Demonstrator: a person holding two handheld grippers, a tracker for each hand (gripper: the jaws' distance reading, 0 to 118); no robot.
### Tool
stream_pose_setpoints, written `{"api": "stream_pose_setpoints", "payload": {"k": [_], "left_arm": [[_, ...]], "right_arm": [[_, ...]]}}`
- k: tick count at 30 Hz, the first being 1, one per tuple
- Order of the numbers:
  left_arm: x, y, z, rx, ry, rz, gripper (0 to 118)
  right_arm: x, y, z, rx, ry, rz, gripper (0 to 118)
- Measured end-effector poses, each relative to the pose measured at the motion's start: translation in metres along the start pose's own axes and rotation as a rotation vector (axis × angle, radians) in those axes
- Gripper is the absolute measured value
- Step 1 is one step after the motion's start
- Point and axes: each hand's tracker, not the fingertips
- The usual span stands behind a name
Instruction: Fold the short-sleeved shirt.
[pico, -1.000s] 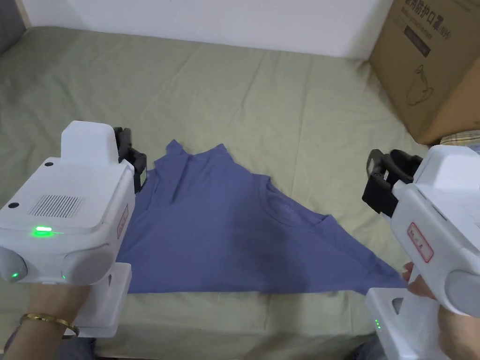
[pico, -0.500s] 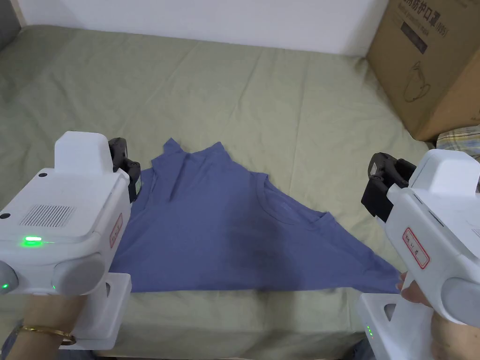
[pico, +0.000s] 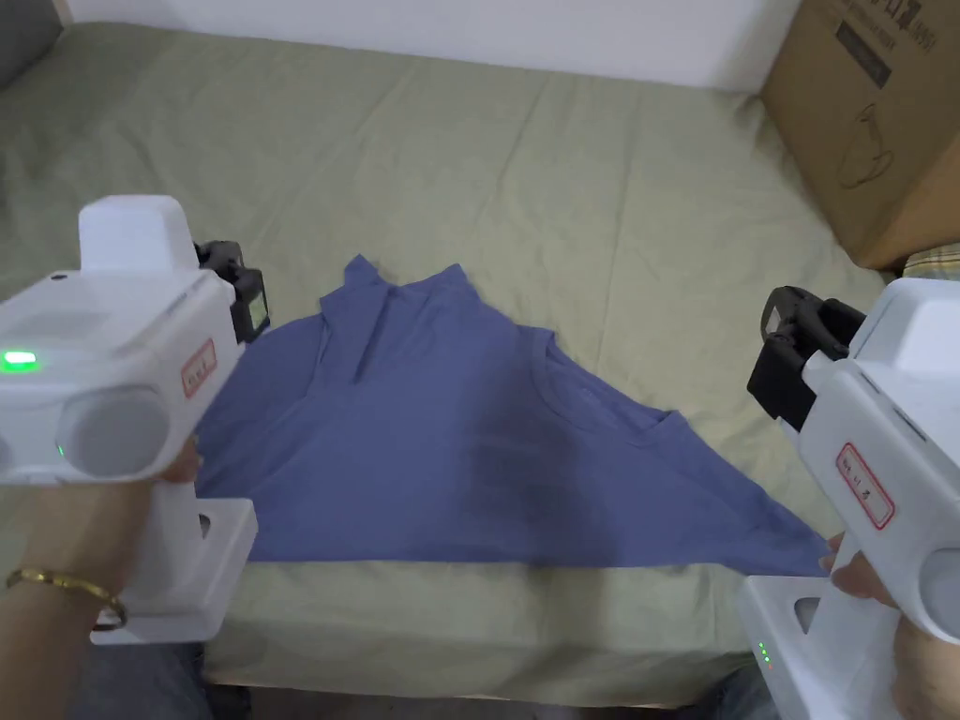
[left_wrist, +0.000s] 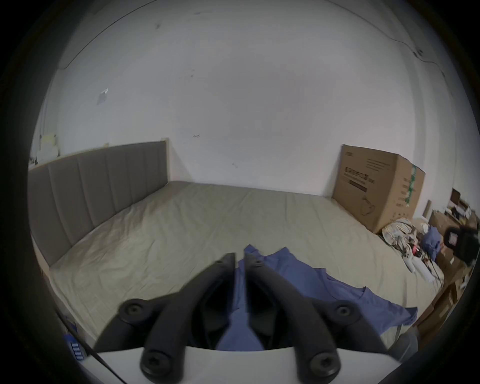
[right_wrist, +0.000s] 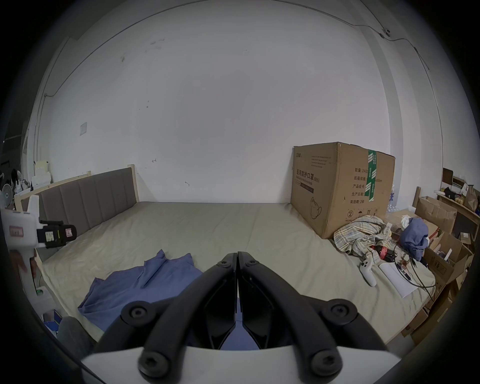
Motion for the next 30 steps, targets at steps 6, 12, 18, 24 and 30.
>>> {"api": "stream_pose_setpoints", "payload": {"k": [6, 12, 18, 24, 30], "left_arm": [[-0.050, 0.013, -0.040, -0.223, 0.048, 0.061, 105], [-0.102, -0.003, -0.077, -0.427, 0.166, 0.134, 118], [-0.143, -0.046, -0.122, -0.658, 0.262, 0.127, 118], [-0.149, -0.075, -0.153, -0.714, 0.294, 0.170, 100], [-0.135, -0.082, -0.172, -0.726, 0.263, 0.132, 73]], "right_arm": [[0.000, -0.003, -0.004, -0.011, 0.002, 0.000, 0], [-0.004, -0.009, -0.012, -0.046, 0.003, 0.014, 0], [-0.011, -0.012, -0.023, -0.083, -0.007, 0.027, 0], [-0.014, -0.018, -0.032, -0.124, -0.022, 0.046, 0], [-0.012, -0.022, -0.040, -0.156, -0.041, 0.065, 0]]}}
